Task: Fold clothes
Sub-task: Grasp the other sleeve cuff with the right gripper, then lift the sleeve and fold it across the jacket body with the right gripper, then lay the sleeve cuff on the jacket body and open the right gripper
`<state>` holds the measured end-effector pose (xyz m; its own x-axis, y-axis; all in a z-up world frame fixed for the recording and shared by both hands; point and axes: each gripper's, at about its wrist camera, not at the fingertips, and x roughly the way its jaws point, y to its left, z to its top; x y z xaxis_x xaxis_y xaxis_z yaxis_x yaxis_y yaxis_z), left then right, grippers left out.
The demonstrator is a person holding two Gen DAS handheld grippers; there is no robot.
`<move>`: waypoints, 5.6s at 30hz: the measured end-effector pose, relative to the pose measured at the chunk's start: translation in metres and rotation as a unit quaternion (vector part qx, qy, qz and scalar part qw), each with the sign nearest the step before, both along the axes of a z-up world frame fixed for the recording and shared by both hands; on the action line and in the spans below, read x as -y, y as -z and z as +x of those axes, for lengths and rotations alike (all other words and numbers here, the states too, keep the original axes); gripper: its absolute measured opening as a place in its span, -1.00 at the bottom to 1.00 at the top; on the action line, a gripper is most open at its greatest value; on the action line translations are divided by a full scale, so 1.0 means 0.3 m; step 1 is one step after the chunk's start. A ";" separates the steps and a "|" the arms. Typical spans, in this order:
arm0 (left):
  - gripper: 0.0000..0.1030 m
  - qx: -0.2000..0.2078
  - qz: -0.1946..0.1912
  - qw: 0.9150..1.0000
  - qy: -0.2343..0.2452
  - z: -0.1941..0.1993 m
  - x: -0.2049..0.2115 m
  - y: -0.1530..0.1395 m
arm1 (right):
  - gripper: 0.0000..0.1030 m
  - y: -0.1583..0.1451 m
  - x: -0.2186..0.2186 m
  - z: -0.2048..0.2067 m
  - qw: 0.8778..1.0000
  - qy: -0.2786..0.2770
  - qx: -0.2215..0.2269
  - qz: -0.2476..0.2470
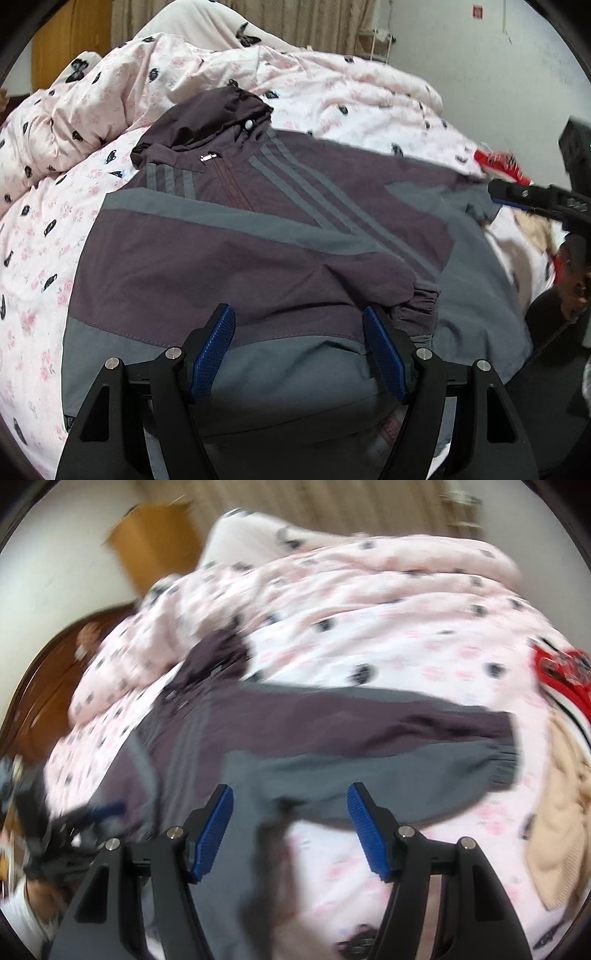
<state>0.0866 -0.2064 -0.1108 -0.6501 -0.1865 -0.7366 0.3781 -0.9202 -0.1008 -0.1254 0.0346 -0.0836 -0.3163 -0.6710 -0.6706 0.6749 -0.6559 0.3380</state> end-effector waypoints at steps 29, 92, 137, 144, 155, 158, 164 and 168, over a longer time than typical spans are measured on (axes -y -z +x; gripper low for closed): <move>0.31 -0.073 0.022 0.996 -0.046 0.048 0.086 -0.071 | 0.29 0.151 -0.281 -0.337 0.962 0.219 0.157 -0.050; 0.31 -0.054 0.096 0.986 -0.128 0.135 0.264 -0.009 | -0.48 -0.268 0.495 0.390 0.979 -0.171 -0.111 -0.029; 0.31 -0.088 0.121 0.968 -0.200 0.269 0.383 -0.013 | -0.46 0.026 0.657 0.642 0.942 -0.316 -0.082 0.076; 0.31 -0.093 0.121 0.967 -0.206 0.277 0.388 -0.019 | -0.31 0.039 0.634 0.707 0.929 -0.351 -0.089 0.071; 0.31 -0.121 0.116 0.972 -0.166 0.251 0.353 -0.050 | -0.19 -0.014 0.576 0.726 0.925 -0.370 -0.088 0.014; 0.31 -0.087 0.117 0.977 -0.156 0.214 0.338 -0.019 | -0.15 0.004 0.582 0.743 0.920 -0.382 -0.081 0.023; 0.31 -0.024 0.091 0.984 -0.149 0.157 0.308 0.035 | -0.11 0.068 0.606 0.736 0.920 -0.387 -0.056 0.035; 0.31 -0.007 0.065 0.987 -0.146 0.143 0.283 0.049 | -0.11 0.086 0.617 0.728 0.921 -0.385 -0.052 0.039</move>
<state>0.1295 -0.2912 -0.1257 -0.5925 -0.2718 -0.7583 0.6237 -0.7505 -0.2184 0.0930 -0.1506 -0.1095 0.1684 -0.6747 -0.7186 0.9758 0.0109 0.2184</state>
